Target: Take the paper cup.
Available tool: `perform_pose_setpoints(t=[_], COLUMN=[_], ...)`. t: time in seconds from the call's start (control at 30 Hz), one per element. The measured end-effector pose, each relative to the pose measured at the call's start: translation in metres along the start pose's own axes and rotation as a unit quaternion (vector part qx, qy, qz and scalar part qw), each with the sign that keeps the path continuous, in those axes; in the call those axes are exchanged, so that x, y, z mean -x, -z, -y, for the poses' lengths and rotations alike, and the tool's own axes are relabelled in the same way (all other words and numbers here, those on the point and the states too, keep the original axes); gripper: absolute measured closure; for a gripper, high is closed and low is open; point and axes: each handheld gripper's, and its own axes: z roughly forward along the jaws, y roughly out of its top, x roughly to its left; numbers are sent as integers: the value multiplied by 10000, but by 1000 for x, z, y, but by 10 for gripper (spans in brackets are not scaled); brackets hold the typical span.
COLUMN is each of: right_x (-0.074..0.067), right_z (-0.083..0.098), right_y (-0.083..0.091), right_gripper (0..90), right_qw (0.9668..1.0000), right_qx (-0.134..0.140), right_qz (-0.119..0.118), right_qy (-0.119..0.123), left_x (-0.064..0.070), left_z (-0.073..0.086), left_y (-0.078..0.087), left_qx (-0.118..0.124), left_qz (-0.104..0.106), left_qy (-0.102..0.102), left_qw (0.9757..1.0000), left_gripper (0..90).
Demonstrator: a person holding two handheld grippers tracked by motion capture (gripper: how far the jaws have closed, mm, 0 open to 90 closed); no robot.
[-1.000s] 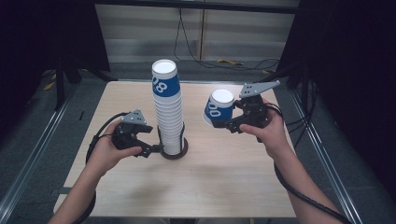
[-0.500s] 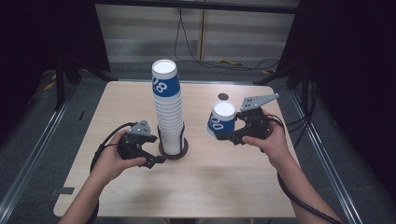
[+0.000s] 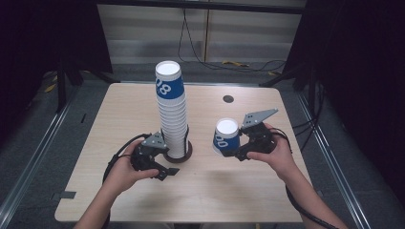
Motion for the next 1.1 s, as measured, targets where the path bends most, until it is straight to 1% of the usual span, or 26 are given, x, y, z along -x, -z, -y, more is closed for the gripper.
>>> perform_pose_setpoints(t=[0.03,0.07,0.13,0.2,0.27,0.3,0.33,0.37,0.47,0.5,0.53,0.57,0.6,0.63,0.77,0.83,0.87,1.0,1.03,1.1], right_x=[0,-1,-1,-3,-5,-6,-7,-8,-10,-10,-11,-11,-11,-12,-13,-14,-15,-17,-17,-17], right_z=[1,2,4,5,6,6,6,7,8,8,8,8,8,8,6,6,6,6,6,6], right_y=[-1,-2,-4,-6,-8,-9,-10,-11,-15,-16,-18,-19,-20,-21,-26,-29,-30,-34,-35,-36], right_gripper=[206,206,206,206,207,207,207,207,208,208,207,208,208,208,210,211,211,214,229,229], right_qw=[10000,10000,9999,9998,9996,9994,9993,9990,9983,9980,9978,9975,9973,9970,9963,9957,9955,9940,9936,9930], right_qx=[-34,-46,-84,-162,-239,-281,-331,-372,-510,-558,-591,-615,-651,-679,-732,-788,-815,-954,-964,-1006], right_qz=[1,-37,-46,-88,-115,-105,-104,-136,-149,-136,-144,-188,-169,-200,-265,-296,-314,-320,-347,-344], right_qy=[24,6,33,65,98,149,172,185,248,258,267,298,303,298,365,398,375,435,480,516], left_x=[0,2,4,5,6,7,7,7,9,9,9,10,10,10,11,12,12,13,13,12], left_z=[0,0,-1,-2,-2,-3,-3,-3,-4,-4,-4,-5,-5,-5,-5,-4,-4,-4,-4,-4], left_y=[0,-4,-7,-9,-12,-13,-14,-15,-18,-18,-19,-19,-19,-19,-20,-20,-20,-21,-21,-21], left_qx=[0,17,-25,-139,-94,-65,-122,-129,-82,-97,-72,-73,-76,-76,-49,-66,-93,-68,-51,-78], left_qz=[0,19,37,66,70,78,68,78,117,103,109,127,126,123,170,162,163,160,144,167], left_qy=[0,-43,-72,-155,-109,-122,-165,-180,-163,-203,-170,-171,-192,-194,-226,-248,-260,-259,-256,-253], left_qw=[10000,10000,10000,9998,9999,9999,9998,9997,9998,9997,9998,9997,9997,9997,9996,9995,9995,9995,9996,9995], left_gripper=[167,167,166,167,167,167,167,167,167,167,168,168,168,169,169,169,169,169,169,169])
